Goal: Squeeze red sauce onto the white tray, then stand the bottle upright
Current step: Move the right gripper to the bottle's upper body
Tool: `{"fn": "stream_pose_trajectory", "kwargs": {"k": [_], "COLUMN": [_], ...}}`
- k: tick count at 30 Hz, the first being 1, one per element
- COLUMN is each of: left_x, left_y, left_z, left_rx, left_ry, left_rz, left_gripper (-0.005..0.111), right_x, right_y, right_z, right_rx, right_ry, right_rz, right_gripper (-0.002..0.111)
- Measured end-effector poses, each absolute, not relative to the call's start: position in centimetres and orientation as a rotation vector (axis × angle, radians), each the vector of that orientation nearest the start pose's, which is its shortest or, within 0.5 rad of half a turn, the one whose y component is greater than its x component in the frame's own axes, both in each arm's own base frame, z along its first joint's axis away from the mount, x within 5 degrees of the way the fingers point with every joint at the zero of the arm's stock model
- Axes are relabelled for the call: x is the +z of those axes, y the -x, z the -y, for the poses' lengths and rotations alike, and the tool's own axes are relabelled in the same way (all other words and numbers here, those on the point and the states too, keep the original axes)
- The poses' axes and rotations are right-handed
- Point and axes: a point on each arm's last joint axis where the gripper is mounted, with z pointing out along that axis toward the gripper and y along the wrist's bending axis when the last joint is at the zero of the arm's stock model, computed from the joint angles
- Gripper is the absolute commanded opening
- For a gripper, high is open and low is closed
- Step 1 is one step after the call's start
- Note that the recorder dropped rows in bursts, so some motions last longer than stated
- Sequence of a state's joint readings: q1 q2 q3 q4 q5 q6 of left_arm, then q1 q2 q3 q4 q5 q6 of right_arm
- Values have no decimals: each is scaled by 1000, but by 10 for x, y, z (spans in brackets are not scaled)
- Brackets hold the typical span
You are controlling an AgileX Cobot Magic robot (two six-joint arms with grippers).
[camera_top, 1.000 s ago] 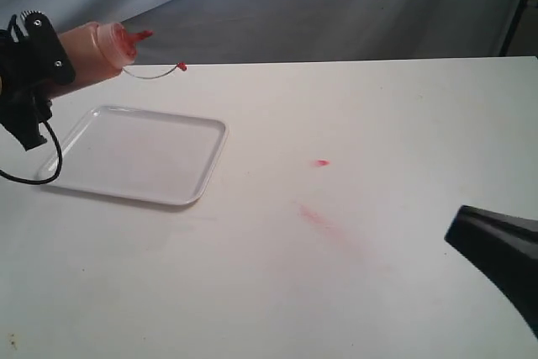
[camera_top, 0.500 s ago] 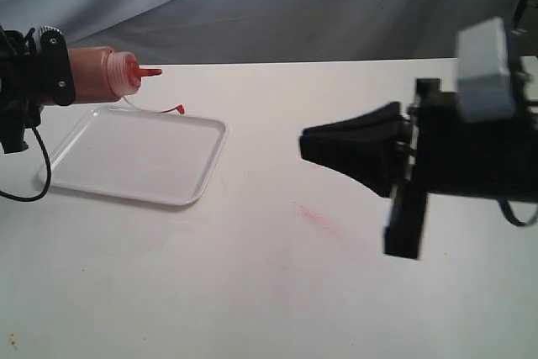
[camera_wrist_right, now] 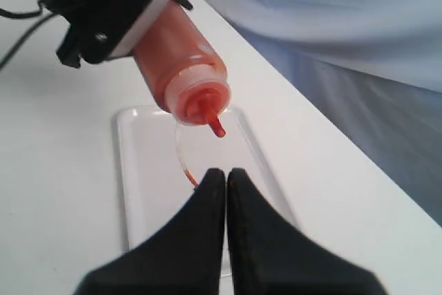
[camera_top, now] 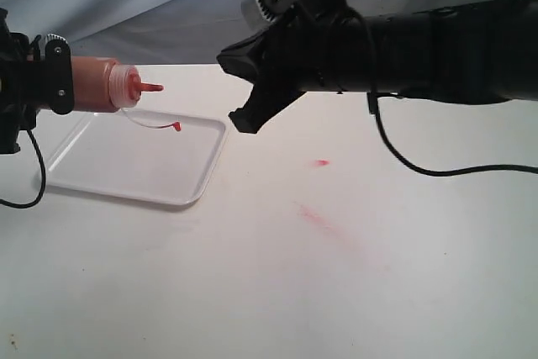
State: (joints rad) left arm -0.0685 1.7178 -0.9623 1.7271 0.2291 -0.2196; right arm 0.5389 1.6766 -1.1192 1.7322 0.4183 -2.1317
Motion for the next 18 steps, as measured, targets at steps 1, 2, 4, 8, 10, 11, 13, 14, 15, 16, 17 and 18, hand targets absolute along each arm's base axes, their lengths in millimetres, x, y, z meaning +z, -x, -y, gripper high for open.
{"fn": "stream_pose_trajectory", "kwargs": {"k": [1,2,4,8,10,11,13,14,15,16,17,18], "left_x": [206,206,206,206,206,206,207,207,207,207,207,207], "left_y": [-362,-362,-362,-362,-361,-361,-360,-360,-359,-359,-359,-358], "left_z": [4,4,4,3,1,-1,-4,-5,-6,-7,-9,-10], "left_rx": [1003,1003,1001,1028,1071,1096,1145,1168,1184,1206,1228,1244], "left_ry": [-1598,-1598,-1597,-1626,-1665,-1686,-1724,-1747,-1763,-1784,-1804,-1822], "left_rz": [-1779,-1779,-1781,-1776,-1766,-1762,-1760,-1757,-1754,-1749,-1745,-1740], "left_gripper": [0,0,0,0,0,0,0,0,0,0,0,0], "right_x": [266,259,245,224,223,223,222,221,218,216,213,211], "right_y": [-312,-316,-323,-339,-348,-352,-358,-361,-363,-364,-365,-364], "right_z": [-230,-236,-245,-262,-267,-270,-275,-278,-282,-287,-292,-298], "right_rx": [496,495,496,501,498,496,492,493,493,493,492,494], "right_ry": [1141,1178,1222,1262,1261,1261,1277,1281,1291,1306,1324,1340], "right_rz": [-1628,-1626,-1633,-1645,-1633,-1626,-1604,-1596,-1592,-1583,-1573,-1562], "right_gripper": [16,21,34,59,71,75,80,81,82,82,82,82]}}
